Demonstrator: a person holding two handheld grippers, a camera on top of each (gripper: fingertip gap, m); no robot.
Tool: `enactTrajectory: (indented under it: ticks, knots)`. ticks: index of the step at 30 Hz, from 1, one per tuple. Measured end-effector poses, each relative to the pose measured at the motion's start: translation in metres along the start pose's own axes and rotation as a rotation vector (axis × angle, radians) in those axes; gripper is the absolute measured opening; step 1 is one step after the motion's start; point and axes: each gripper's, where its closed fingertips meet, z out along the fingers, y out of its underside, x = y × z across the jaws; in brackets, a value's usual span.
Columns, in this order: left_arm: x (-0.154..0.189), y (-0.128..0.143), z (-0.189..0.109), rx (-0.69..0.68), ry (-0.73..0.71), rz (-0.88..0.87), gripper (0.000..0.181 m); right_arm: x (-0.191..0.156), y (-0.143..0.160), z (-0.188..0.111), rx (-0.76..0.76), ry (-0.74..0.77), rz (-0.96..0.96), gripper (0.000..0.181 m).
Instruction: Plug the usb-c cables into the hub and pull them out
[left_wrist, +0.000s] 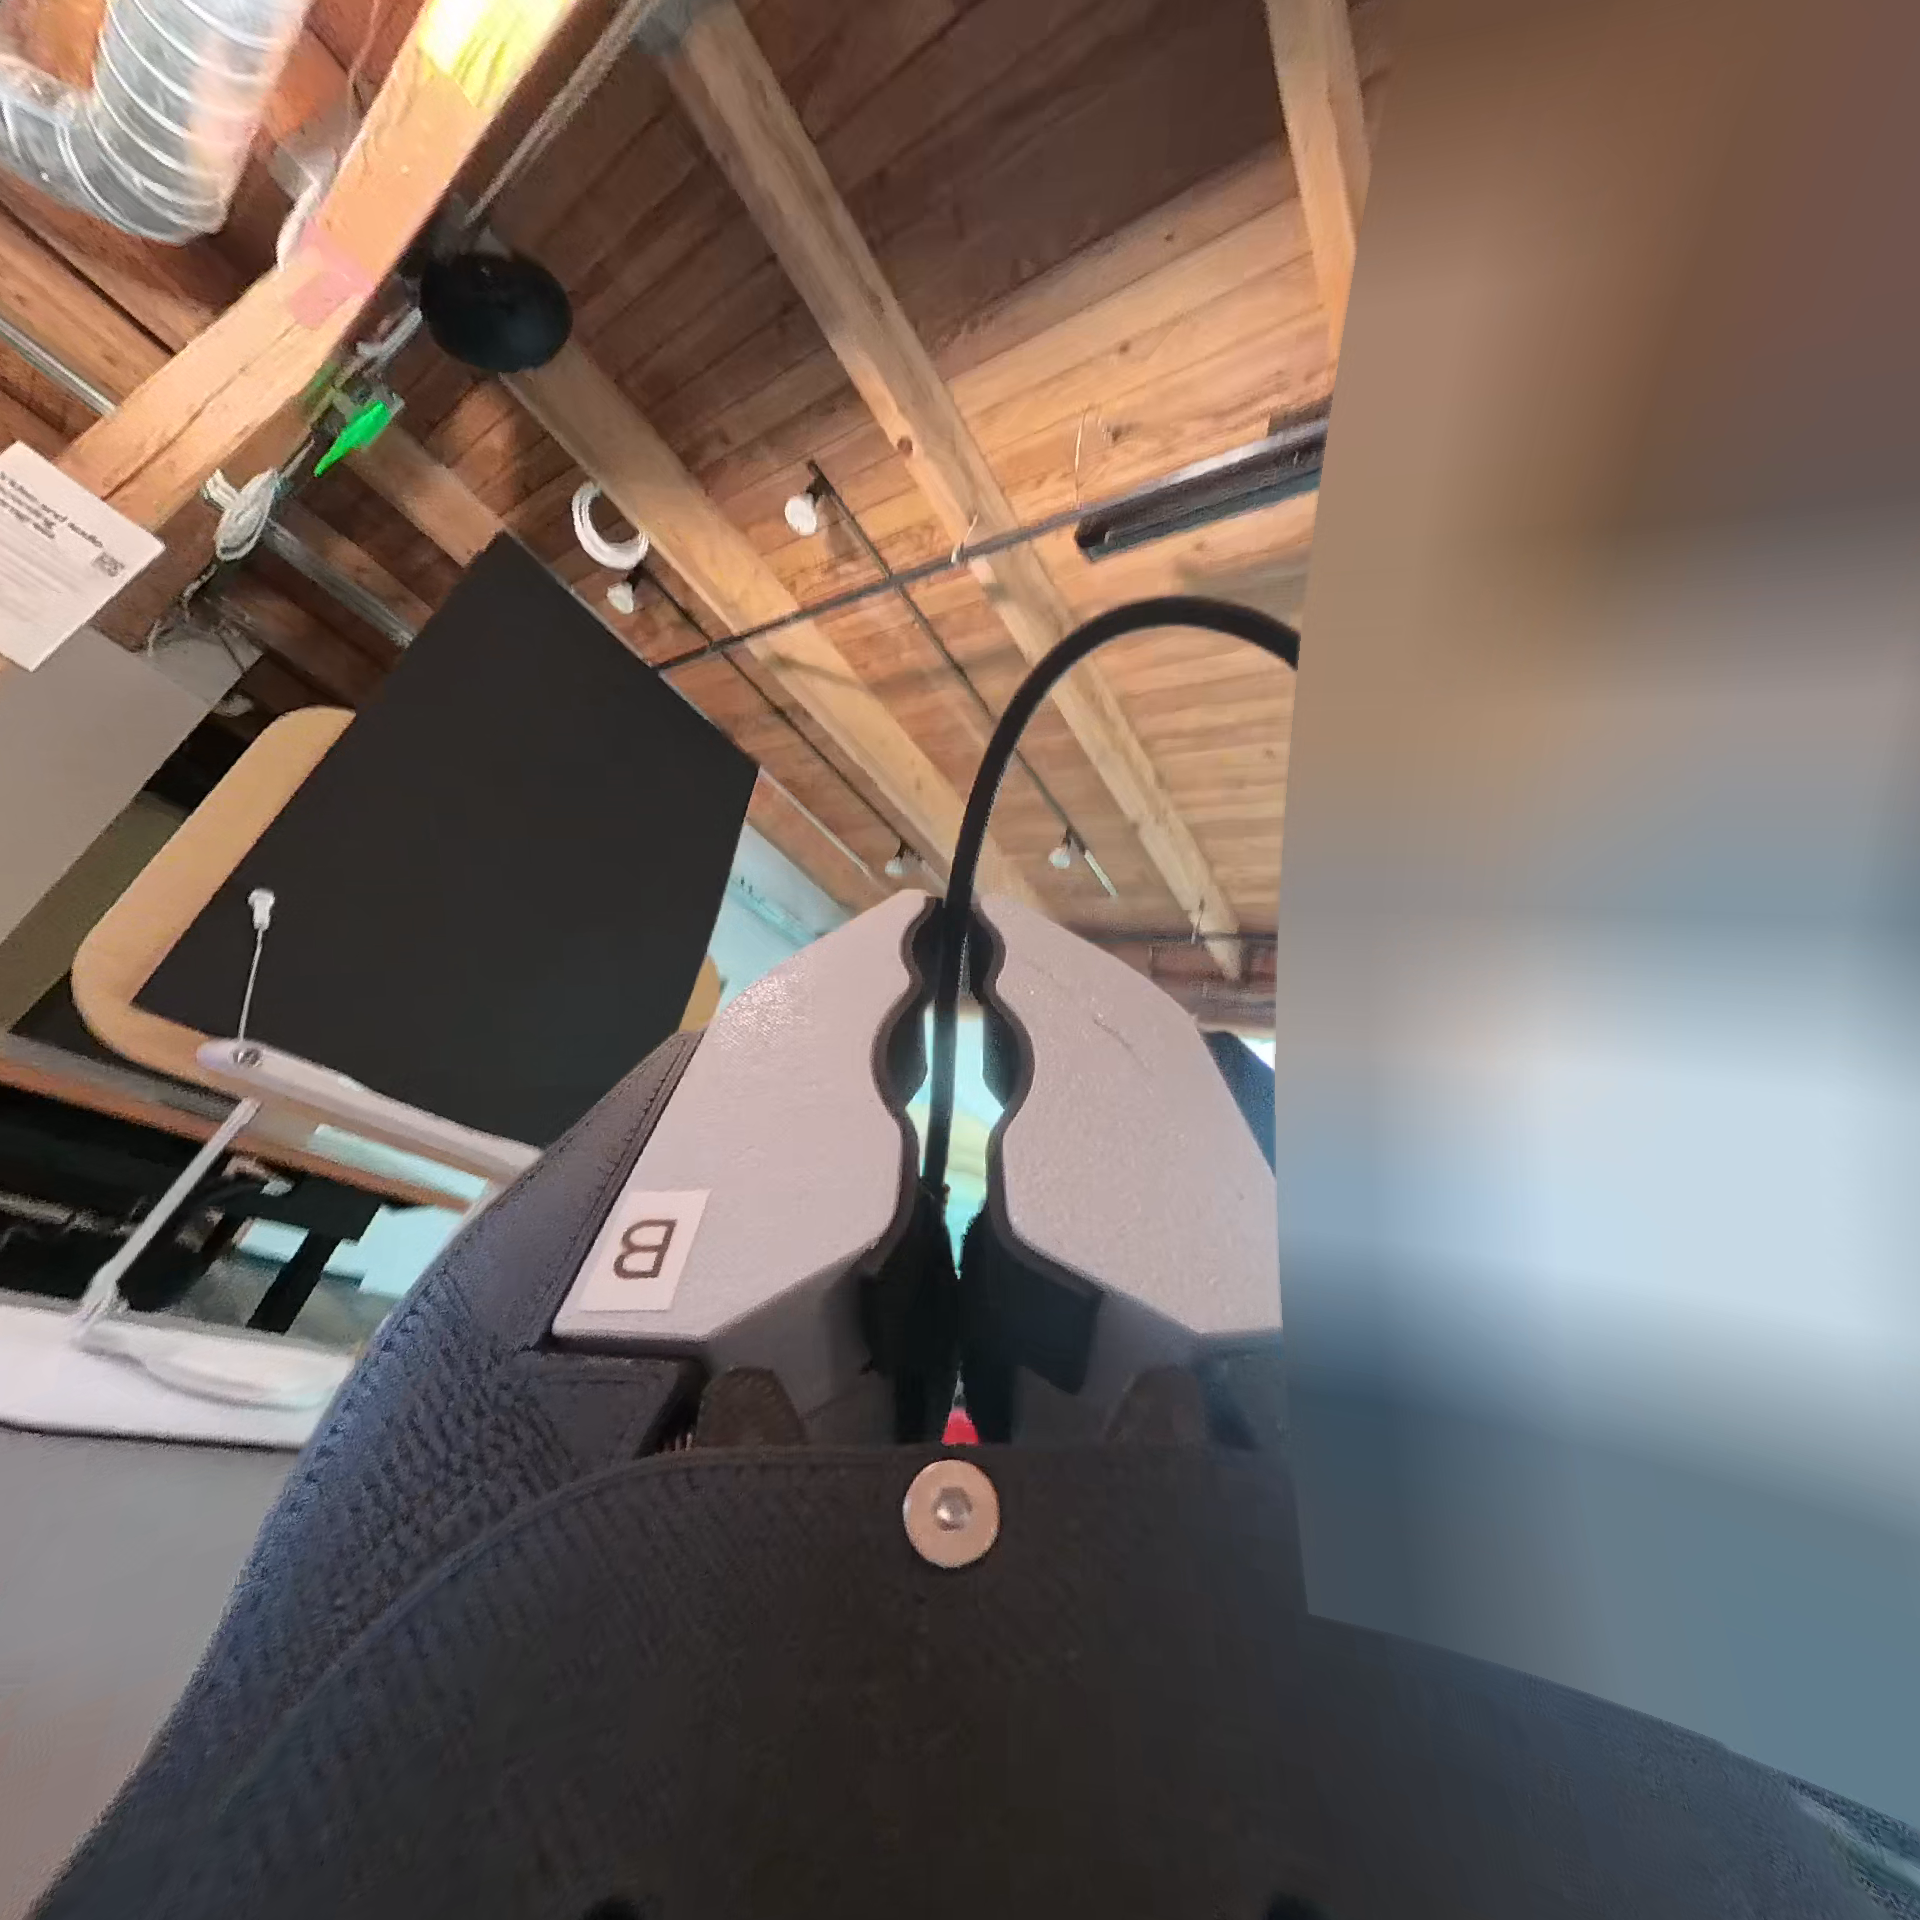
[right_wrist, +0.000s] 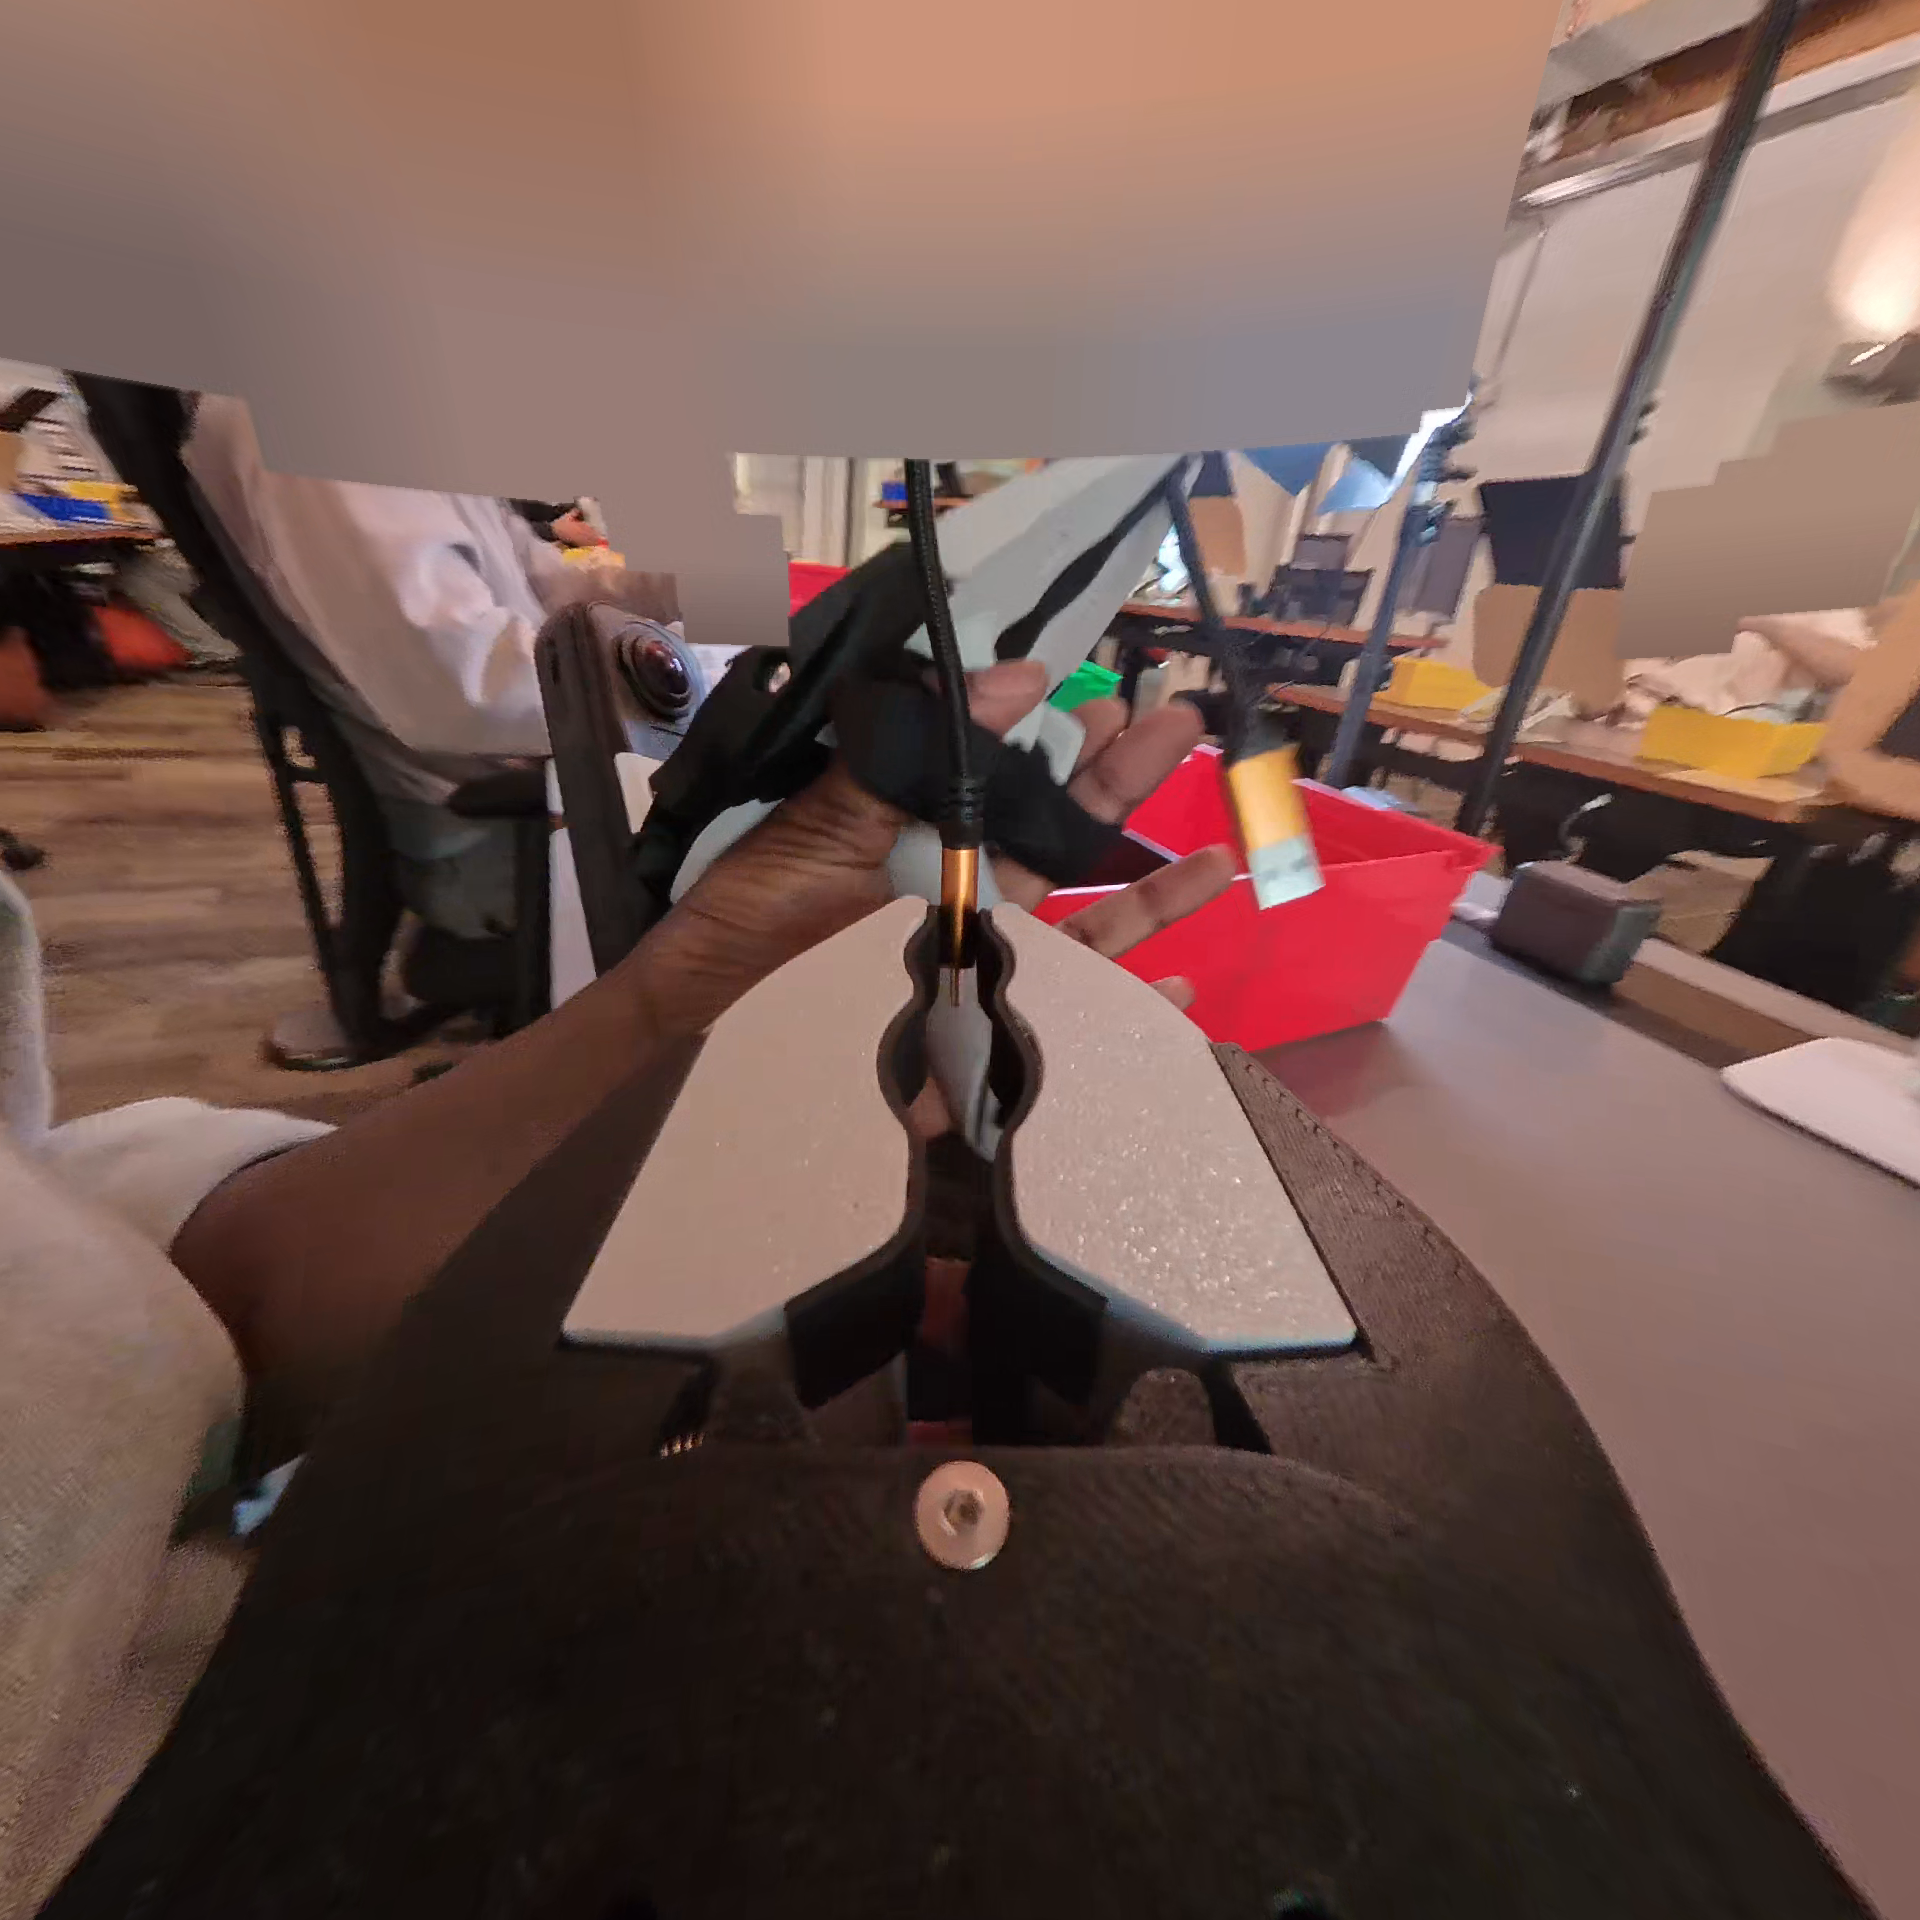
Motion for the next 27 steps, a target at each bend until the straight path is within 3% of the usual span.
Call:
enactTrajectory:
  ticks: [1,4,7,9,12,17,22,24,27]
  knots:
    - [-0.004,0.005,0.002,-0.052,0.000,0.005,0.002,0.006,-0.005,-0.004,0.016,0.029,-0.018,0.005]
    - [-0.018,0.031,0.004,-0.316,0.048,-0.038,0.014,0.040,-0.022,-0.025,0.045,0.180,-0.112,0.005]
    - [-0.029,0.045,-0.005,-0.552,0.099,-0.047,0.048,0.079,-0.039,-0.053,-0.008,0.383,-0.388,0.005]
    - [-0.030,0.036,-0.005,-0.554,0.117,0.018,0.067,0.098,-0.049,-0.069,-0.093,0.488,-0.610,0.005]
    - [-0.020,0.021,0.000,-0.507,0.158,0.220,0.081,0.119,-0.060,-0.083,-0.227,0.586,-0.849,0.005]
    - [0.032,0.015,0.007,-0.483,0.326,0.664,0.081,0.133,-0.067,-0.091,-0.415,0.655,-1.149,0.005]
    - [0.052,0.069,-0.008,-0.696,0.497,1.296,0.056,0.121,-0.046,-0.082,-0.553,0.560,-1.204,0.005]
    - [0.054,0.081,-0.010,-0.701,0.518,1.352,0.040,0.114,-0.035,-0.078,-0.603,0.507,-1.225,0.005]
    - [0.059,0.095,-0.016,-0.744,0.580,1.300,0.036,0.105,-0.017,-0.075,-0.663,0.415,-1.218,0.005]
